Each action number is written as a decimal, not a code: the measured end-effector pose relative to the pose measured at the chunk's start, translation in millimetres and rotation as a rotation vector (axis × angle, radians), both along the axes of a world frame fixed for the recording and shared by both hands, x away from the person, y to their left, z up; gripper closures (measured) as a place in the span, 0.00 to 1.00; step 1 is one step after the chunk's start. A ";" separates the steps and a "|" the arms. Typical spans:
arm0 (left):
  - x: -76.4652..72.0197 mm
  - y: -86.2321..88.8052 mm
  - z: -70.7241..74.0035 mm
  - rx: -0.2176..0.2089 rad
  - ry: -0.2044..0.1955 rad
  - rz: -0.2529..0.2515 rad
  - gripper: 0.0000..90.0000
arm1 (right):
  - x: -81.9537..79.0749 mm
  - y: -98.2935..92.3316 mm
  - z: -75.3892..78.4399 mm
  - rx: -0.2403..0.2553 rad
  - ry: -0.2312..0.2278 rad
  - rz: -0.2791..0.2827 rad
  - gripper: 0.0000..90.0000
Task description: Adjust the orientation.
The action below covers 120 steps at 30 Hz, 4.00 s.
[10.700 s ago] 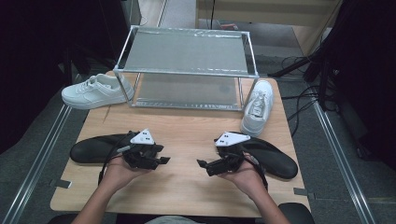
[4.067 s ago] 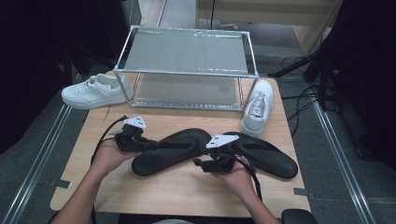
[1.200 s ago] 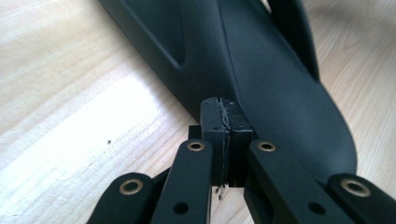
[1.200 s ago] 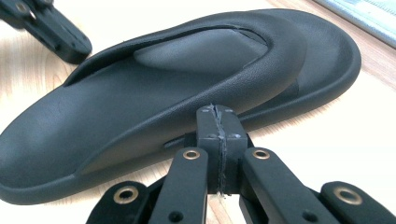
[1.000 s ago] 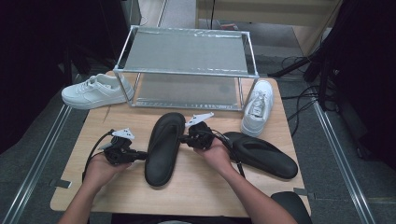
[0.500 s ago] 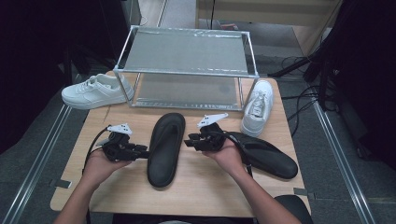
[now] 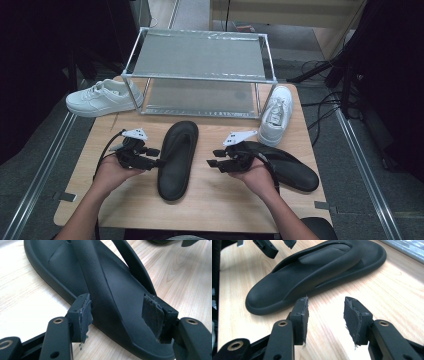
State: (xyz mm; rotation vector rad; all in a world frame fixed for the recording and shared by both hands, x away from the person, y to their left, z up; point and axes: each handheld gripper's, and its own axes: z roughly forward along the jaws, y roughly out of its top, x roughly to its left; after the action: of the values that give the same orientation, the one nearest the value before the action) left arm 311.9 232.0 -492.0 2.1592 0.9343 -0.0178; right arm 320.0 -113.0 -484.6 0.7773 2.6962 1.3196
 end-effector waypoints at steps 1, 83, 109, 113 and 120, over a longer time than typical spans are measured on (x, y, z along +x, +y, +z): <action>1.2 0.4 0.6 0.001 -0.002 -0.004 0.45 | -2.7 -7.2 -0.8 0.024 0.006 -0.004 0.62; 45.3 -25.6 5.1 -0.009 -0.048 -0.056 0.44 | -23.0 -143.9 -16.8 -0.012 0.029 -0.252 0.89; 26.4 -6.7 5.2 -0.014 -0.055 -0.008 0.44 | -15.5 -79.3 6.2 0.027 0.030 -0.287 0.88; 22.2 -2.7 4.4 -0.015 -0.053 0.004 0.44 | -9.1 -66.7 4.4 0.010 0.034 -0.298 0.88; 16.1 1.7 4.7 -0.020 -0.061 0.017 0.45 | 1.4 -48.0 0.6 -0.014 0.052 -0.295 0.88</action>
State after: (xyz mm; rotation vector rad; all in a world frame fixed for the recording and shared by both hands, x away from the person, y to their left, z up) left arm 327.9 233.7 -487.3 2.1213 0.9144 0.0463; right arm 321.4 -161.0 -483.9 1.1688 2.4980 1.2242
